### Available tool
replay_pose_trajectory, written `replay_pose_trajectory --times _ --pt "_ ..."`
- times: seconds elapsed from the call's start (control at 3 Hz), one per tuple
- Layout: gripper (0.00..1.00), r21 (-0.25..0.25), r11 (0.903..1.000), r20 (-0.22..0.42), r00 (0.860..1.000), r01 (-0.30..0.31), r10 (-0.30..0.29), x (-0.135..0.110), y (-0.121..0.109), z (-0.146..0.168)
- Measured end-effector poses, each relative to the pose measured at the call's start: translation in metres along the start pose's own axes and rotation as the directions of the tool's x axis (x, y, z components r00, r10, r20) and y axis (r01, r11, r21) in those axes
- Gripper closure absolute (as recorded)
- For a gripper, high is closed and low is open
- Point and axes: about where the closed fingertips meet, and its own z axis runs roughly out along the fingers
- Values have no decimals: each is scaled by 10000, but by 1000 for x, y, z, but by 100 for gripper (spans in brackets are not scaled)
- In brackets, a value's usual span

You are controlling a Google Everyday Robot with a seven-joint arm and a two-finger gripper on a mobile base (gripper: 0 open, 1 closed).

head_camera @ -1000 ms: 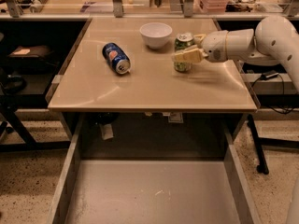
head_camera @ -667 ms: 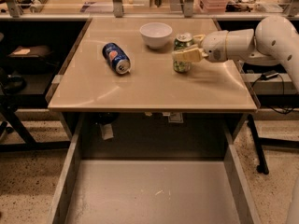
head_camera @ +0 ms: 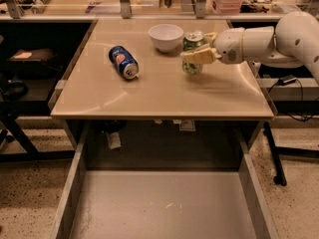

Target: Place green can into top drawer

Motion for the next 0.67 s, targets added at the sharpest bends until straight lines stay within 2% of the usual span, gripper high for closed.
replay_pose_trajectory --times 0.33,0.67 --pt "100 -40 9986 501 9974 524 -521 -27 33 -22" --pt "100 73 9961 933 9917 883 -886 -32 84 -63"
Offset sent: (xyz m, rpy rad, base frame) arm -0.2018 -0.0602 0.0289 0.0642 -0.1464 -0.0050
